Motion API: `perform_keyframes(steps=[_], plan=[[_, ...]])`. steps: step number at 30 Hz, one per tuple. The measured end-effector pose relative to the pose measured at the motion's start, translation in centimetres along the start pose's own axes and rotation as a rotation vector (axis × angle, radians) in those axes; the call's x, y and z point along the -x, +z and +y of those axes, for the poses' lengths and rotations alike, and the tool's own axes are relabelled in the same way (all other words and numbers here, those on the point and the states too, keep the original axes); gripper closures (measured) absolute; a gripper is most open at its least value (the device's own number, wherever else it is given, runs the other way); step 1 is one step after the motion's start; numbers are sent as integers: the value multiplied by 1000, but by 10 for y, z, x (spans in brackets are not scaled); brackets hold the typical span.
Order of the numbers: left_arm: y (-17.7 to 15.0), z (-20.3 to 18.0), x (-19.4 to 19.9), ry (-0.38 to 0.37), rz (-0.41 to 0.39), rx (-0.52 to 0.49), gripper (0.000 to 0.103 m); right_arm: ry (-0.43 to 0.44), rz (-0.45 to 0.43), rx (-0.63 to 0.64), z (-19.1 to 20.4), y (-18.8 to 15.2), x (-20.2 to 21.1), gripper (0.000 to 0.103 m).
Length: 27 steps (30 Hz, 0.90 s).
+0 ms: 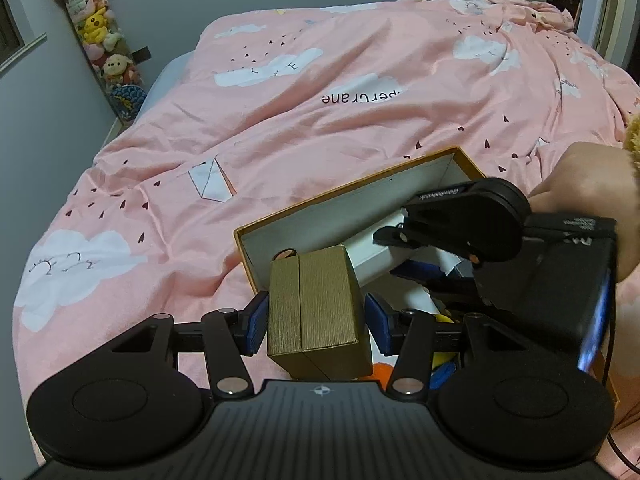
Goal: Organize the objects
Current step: 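Carry the gold cube box and white box over the open box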
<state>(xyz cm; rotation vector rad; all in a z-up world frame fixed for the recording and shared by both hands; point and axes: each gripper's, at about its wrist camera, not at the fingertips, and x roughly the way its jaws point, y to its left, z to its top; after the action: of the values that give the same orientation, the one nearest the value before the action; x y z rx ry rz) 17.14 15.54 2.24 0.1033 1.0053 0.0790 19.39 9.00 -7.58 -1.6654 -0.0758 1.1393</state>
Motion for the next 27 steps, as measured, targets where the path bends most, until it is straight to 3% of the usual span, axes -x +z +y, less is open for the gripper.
perform_keyframes(steps=[11, 14, 20, 23, 26, 27], plan=[[1, 1, -11, -16, 14, 21, 45, 162, 58, -268, -42, -5, -5, 68], [2, 0, -15, -17, 23, 26, 45, 246, 47, -371, -59, -9, 2, 63], [0, -2, -20, -16, 37, 32, 45, 383, 40, -514, -68, -12, 4, 65], [-1, -4, -22, -16, 48, 28, 45, 369, 29, -528, -69, -9, 3, 65], [-1, -5, -25, -20, 56, 30, 45, 310, 58, -573, -77, -10, -5, 92], [-1, -5, -25, -22, 59, 33, 45, 281, 73, -575, -73, -14, -10, 91]])
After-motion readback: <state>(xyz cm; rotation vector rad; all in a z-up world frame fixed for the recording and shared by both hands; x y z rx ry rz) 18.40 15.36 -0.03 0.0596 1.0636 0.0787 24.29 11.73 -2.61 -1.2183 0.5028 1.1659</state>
